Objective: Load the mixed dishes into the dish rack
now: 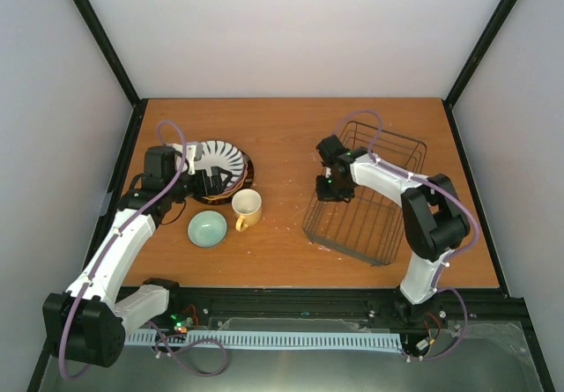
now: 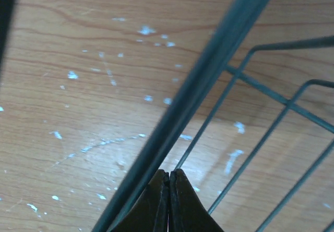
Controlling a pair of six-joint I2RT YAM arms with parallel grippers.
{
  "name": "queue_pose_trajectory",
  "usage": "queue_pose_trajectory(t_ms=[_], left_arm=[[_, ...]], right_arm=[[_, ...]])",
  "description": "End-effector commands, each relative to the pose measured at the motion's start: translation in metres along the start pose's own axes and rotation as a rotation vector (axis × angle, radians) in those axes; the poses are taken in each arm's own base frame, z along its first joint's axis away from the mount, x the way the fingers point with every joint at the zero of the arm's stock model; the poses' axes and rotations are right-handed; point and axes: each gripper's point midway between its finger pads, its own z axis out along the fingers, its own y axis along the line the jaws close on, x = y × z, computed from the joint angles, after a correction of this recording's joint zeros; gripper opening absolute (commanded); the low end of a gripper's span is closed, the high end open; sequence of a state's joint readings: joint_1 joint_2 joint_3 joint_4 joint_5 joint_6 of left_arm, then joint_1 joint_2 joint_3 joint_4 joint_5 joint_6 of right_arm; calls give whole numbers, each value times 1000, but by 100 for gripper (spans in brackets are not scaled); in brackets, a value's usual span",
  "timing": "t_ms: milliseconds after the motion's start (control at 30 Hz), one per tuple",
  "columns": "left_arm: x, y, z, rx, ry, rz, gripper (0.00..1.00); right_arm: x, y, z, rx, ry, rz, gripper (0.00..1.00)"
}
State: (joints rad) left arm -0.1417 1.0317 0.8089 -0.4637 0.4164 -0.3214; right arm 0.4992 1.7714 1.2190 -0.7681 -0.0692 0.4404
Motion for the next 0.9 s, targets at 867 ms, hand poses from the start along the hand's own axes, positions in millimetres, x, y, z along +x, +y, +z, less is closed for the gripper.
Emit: queue_pose_trajectory(t_ms=[867], left_arm=[[-25,-12,-11,31,-73,48,100]], right_arm=[[-45,-64,-113,283,-301,85,26]])
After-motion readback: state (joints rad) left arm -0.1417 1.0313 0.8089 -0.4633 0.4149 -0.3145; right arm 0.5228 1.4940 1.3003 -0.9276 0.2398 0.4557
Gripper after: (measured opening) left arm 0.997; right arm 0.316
